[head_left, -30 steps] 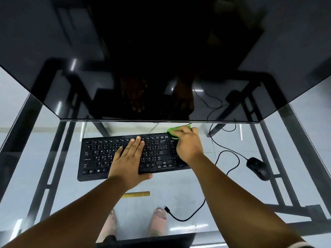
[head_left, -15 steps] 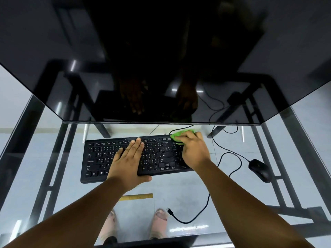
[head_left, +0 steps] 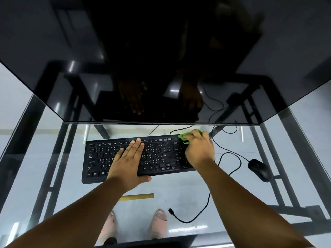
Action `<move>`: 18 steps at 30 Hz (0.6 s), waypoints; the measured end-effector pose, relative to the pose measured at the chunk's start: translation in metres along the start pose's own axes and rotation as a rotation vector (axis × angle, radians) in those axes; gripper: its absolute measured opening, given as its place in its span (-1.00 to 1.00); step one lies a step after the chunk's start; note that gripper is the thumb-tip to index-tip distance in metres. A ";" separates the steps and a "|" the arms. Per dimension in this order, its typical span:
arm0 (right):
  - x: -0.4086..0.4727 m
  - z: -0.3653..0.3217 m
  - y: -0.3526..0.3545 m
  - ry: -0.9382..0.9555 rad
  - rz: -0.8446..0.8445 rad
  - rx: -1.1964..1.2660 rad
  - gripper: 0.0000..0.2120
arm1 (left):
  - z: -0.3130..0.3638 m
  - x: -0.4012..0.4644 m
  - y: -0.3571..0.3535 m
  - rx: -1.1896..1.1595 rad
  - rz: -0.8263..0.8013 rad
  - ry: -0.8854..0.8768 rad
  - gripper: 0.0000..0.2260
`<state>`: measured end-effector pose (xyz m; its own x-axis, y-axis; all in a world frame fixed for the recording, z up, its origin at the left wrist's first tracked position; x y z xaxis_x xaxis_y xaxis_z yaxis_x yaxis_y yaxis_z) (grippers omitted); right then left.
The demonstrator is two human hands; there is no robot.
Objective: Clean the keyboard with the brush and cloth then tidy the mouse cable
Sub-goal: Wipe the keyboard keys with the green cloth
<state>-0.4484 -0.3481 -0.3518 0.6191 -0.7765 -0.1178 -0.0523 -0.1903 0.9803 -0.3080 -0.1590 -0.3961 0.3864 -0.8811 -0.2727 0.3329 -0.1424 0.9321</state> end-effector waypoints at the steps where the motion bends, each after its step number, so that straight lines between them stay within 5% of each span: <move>1: 0.000 0.006 0.001 -0.044 0.002 -0.012 -0.48 | -0.001 0.000 0.000 0.000 0.001 0.003 0.03; 10: -0.003 -0.033 -0.006 0.086 -0.043 -0.007 -0.44 | -0.003 -0.001 -0.001 0.008 -0.003 0.008 0.03; 18: -0.007 0.005 0.001 -0.128 0.030 0.014 -0.44 | -0.011 -0.007 0.000 0.017 0.000 0.045 0.03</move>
<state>-0.4565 -0.3456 -0.3502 0.5117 -0.8523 -0.1085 -0.0810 -0.1735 0.9815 -0.3010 -0.1478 -0.3968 0.4248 -0.8602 -0.2822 0.3180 -0.1501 0.9361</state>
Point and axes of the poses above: each hand's wrist, its own x-axis towards the middle knuckle, its own y-axis out of the back of the hand, z = x × y, the point moved 10 cm from there along x, towards the middle knuckle, and after that the axes turned 2 degrees about -z, right-handed, at the moved point
